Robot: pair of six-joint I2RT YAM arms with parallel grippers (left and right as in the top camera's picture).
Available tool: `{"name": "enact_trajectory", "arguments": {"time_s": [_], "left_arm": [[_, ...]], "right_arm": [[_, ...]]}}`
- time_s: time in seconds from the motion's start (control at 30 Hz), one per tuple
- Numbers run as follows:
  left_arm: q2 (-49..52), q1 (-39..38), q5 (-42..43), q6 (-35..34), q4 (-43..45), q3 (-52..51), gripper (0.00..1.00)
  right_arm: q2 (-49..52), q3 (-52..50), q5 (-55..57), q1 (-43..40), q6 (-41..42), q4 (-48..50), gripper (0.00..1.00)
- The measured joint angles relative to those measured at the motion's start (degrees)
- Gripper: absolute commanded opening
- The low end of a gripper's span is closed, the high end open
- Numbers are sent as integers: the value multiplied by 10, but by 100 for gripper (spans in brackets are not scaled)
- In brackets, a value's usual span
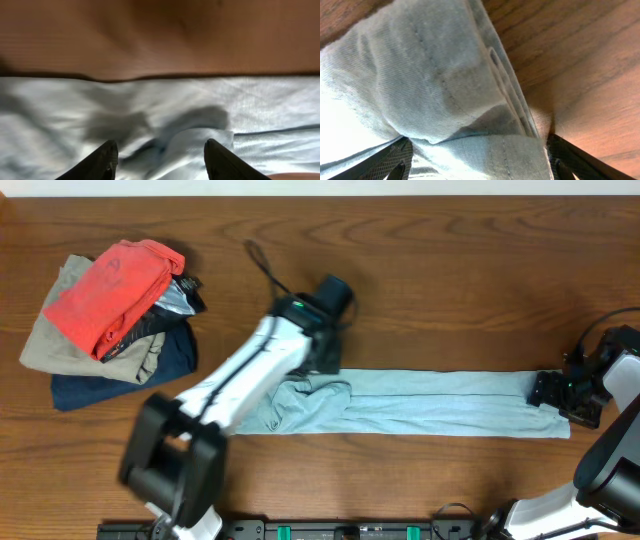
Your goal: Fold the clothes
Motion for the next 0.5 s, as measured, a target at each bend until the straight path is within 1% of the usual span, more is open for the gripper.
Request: {"name": "enact_trajectory", "arguments": {"time_s": [0.17,0.2,0.23,0.27,0.3,0.33,0.37,0.4,0.5], "left_arm": [[-78,62,-5,1,-33,7,58],[-86,71,-7,1,-37,8,58],[-92,81,-7,1,-42,9,58],[-94,88,-7,1,-45,10,58],[-94,95,-7,1,-49,10,58],[-94,100,-7,1,-51,10,58],[-92,104,-7,1,-53,10,58],[-92,108,-7,1,-55,10,58],[-92,118,-7,1,-58,10,58]], "right_arm": [[0,0,-1,0,-34,1,76],[0,0,-2,0,-38,2,73],[0,0,-2,0,-42,3,69],[0,0,-3,0,-50,3,59],[0,0,-4,0,-57,4,45],[0,0,-6,0,-61,5,25],[0,0,-10,0,-65,5,15],[0,0,-15,0,-67,5,1],[-1,0,-21,0,-70,5,1]]}}
